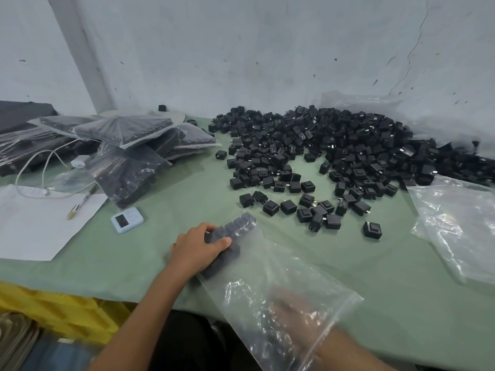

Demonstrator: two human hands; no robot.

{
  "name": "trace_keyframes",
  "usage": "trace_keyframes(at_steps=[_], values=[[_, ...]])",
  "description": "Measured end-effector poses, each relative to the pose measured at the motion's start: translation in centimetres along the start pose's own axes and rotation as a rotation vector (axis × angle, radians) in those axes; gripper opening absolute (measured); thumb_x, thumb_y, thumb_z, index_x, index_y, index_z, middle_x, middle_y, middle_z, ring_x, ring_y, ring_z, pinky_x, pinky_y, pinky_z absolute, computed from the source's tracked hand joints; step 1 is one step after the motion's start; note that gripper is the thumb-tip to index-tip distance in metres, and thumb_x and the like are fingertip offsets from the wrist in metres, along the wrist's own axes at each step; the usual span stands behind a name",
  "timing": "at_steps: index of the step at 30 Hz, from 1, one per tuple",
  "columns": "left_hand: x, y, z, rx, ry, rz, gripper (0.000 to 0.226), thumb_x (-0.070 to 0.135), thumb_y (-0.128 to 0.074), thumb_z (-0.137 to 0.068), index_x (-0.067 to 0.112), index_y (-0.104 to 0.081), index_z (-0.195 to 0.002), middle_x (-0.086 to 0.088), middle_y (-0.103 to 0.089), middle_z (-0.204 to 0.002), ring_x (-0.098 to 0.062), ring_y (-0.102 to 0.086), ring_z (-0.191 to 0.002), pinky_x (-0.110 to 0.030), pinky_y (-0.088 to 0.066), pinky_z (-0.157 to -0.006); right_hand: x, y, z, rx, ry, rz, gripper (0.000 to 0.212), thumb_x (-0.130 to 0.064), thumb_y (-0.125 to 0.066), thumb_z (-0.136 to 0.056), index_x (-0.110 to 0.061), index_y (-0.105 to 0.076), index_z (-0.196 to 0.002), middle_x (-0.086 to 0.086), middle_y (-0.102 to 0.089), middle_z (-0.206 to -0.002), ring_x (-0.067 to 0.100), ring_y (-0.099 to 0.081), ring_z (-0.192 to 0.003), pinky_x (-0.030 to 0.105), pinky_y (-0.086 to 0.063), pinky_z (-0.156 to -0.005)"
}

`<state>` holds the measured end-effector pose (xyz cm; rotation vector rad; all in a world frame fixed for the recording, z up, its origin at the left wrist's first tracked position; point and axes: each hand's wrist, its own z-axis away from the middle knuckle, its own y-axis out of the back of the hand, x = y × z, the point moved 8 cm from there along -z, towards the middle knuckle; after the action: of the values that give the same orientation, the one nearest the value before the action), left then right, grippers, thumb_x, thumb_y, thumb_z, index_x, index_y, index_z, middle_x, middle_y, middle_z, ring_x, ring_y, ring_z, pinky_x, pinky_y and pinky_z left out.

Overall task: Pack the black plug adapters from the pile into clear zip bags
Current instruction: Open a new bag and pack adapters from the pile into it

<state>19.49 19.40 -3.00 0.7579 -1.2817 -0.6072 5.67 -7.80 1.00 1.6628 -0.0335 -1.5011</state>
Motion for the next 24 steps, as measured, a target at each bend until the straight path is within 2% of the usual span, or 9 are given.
trace_keyframes(at_steps=[2, 4, 8, 10, 12, 14, 18, 21, 24], values=[[0.0, 0.0, -0.1, 0.005, 0.000, -0.002, 0.040, 0.068, -0.062, -0.081, 0.043, -0.055, -0.111, 0.012, -0.062, -0.119, -0.021, -0.054, -0.117, -0.042, -0.039, -0.104, -0.6, 1.6, 3.7, -0.136, 0.015, -0.083, 0.023, -0.042, -0.061, -0.097, -0.034, -0.072, -0.117, -0.013, -0.073, -0.111, 0.004, -0.068, -0.102, 0.014, -0.048, -0.091], [-0.1, -0.1, -0.1, 0.009, 0.000, 0.008, 0.039, 0.068, -0.062, -0.081, 0.044, -0.054, -0.111, 0.011, -0.062, -0.119, -0.022, -0.053, -0.118, -0.043, -0.039, -0.104, -0.7, 5.2, 6.0, -0.136, -0.045, -0.084, 0.030, -0.050, -0.060, -0.096, -0.036, -0.069, -0.121, -0.010, -0.073, -0.113, 0.009, -0.070, -0.101, 0.019, -0.052, -0.089], [-0.1, -0.1, 0.2, 0.016, 0.010, 0.013, 0.043, 0.068, -0.062, -0.080, 0.043, -0.056, -0.115, 0.011, -0.062, -0.120, -0.023, -0.053, -0.119, -0.042, -0.039, -0.104, 1.4, 13.3, -0.9, 0.420, -0.026, 0.115, 0.021, -0.042, -0.060, -0.094, -0.046, -0.070, -0.112, -0.015, -0.072, -0.110, 0.005, -0.067, -0.100, 0.022, -0.054, -0.084], [-0.1, -0.1, 0.2, 0.009, 0.013, 0.020, 0.040, 0.068, -0.063, -0.080, 0.045, -0.055, -0.112, 0.012, -0.062, -0.119, -0.021, -0.053, -0.118, -0.041, -0.038, -0.103, 4.0, 15.1, -6.5, 0.478, -0.133, 0.399, 0.027, -0.033, -0.057, -0.098, -0.041, -0.062, -0.124, -0.012, -0.061, -0.129, 0.010, -0.056, -0.121, 0.027, -0.046, -0.099], [-0.2, -0.1, 0.1, 0.003, 0.011, 0.026, 0.037, 0.069, -0.063, -0.079, 0.047, -0.054, -0.108, 0.012, -0.062, -0.118, -0.021, -0.053, -0.117, -0.042, -0.039, -0.103, 8.4, 15.0, -10.6, 0.366, -0.359, 0.612, 0.046, -0.042, -0.048, -0.101, -0.031, -0.044, -0.146, 0.004, -0.038, -0.154, 0.026, -0.030, -0.145, 0.041, -0.031, -0.115], [-0.3, -0.1, 0.0, 0.013, 0.007, 0.021, 0.038, 0.070, -0.063, -0.078, 0.047, -0.054, -0.107, 0.012, -0.062, -0.118, -0.022, -0.054, -0.117, -0.042, -0.039, -0.102, 12.0, 14.2, -11.7, 0.285, -0.497, 0.684, 0.056, -0.054, -0.033, -0.102, -0.030, -0.031, -0.153, 0.005, -0.026, -0.161, 0.028, -0.013, -0.151, 0.048, -0.023, -0.118], [-0.4, -0.2, -0.2, 0.016, 0.002, 0.024, 0.039, 0.071, -0.062, -0.077, 0.047, -0.054, -0.107, 0.012, -0.063, -0.118, -0.022, -0.055, -0.116, -0.041, -0.040, -0.102, 11.5, 13.8, -10.8, 0.409, -0.360, 0.851, 0.054, -0.054, -0.026, -0.099, -0.030, -0.047, -0.142, 0.002, -0.054, -0.139, 0.028, -0.041, -0.131, 0.043, -0.037, -0.106], [-0.4, -0.2, -0.2, 0.014, 0.003, 0.013, 0.042, 0.070, -0.062, -0.078, 0.046, -0.055, -0.111, 0.011, -0.063, -0.120, -0.022, -0.054, -0.117, -0.041, -0.040, -0.102, 9.8, 13.0, -10.5, 0.453, -0.247, 0.884, 0.041, -0.048, -0.046, -0.099, -0.026, -0.054, -0.133, 0.001, -0.054, -0.132, 0.028, -0.045, -0.122, 0.039, -0.038, -0.103], [-0.3, -0.1, 0.0, 0.010, 0.008, 0.022, 0.039, 0.069, -0.063, -0.079, 0.046, -0.055, -0.110, 0.010, -0.063, -0.120, -0.023, -0.054, -0.117, -0.041, -0.040, -0.103, 8.5, 12.4, -10.2, 0.458, -0.193, 0.676, 0.022, -0.038, -0.062, -0.094, -0.023, -0.054, -0.108, -0.005, -0.056, -0.113, 0.024, -0.048, -0.112, 0.034, -0.040, -0.093]])
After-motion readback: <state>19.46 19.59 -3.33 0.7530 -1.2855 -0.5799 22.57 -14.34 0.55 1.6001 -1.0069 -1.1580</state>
